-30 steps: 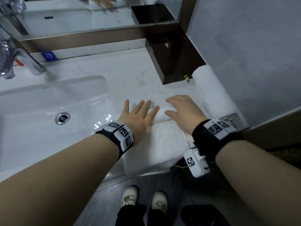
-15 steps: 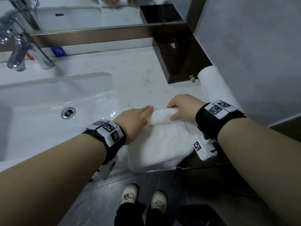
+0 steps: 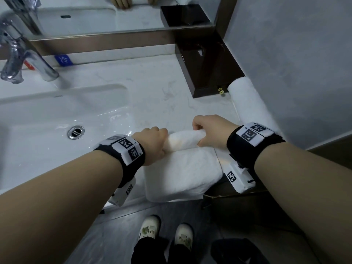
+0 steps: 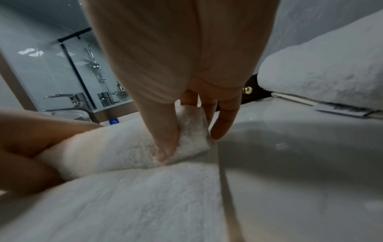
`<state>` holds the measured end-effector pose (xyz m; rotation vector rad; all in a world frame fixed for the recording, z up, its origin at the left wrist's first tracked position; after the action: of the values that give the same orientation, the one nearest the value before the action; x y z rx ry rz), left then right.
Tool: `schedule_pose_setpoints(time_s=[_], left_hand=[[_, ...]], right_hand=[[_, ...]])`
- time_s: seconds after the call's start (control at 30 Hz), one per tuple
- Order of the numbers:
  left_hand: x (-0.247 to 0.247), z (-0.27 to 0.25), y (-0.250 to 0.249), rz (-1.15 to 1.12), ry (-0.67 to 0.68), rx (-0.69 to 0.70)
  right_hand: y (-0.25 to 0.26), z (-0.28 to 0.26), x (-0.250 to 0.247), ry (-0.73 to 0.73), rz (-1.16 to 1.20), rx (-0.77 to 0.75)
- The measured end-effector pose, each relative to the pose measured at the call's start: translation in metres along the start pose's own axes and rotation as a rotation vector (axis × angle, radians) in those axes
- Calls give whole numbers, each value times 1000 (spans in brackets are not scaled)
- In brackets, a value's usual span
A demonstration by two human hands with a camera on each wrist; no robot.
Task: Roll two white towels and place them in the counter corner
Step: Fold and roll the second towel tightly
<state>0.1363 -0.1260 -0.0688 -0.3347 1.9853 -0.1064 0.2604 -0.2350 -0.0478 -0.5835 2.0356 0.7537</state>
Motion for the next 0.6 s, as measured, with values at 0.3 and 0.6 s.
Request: schedule_pose_setpoints(time_s=[0.3, 0.6], left_hand=[[-10, 11, 2, 212, -123, 51], [-12, 14, 16, 235, -264, 97]], right_hand=[[-7, 4, -1, -64, -13, -32], [-13, 17, -12, -117, -32, -25]])
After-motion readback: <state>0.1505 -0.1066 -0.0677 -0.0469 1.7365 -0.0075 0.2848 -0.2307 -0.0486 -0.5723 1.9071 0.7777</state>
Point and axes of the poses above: each hand's wrist, its own z-axis towards the middle knuckle, its own x-axis out of the palm, y = z × x, the point moved 8 cm from there along z, towards the middle knuckle, and after that the axes turned 10 degrees about x, right-handed, at the moved point
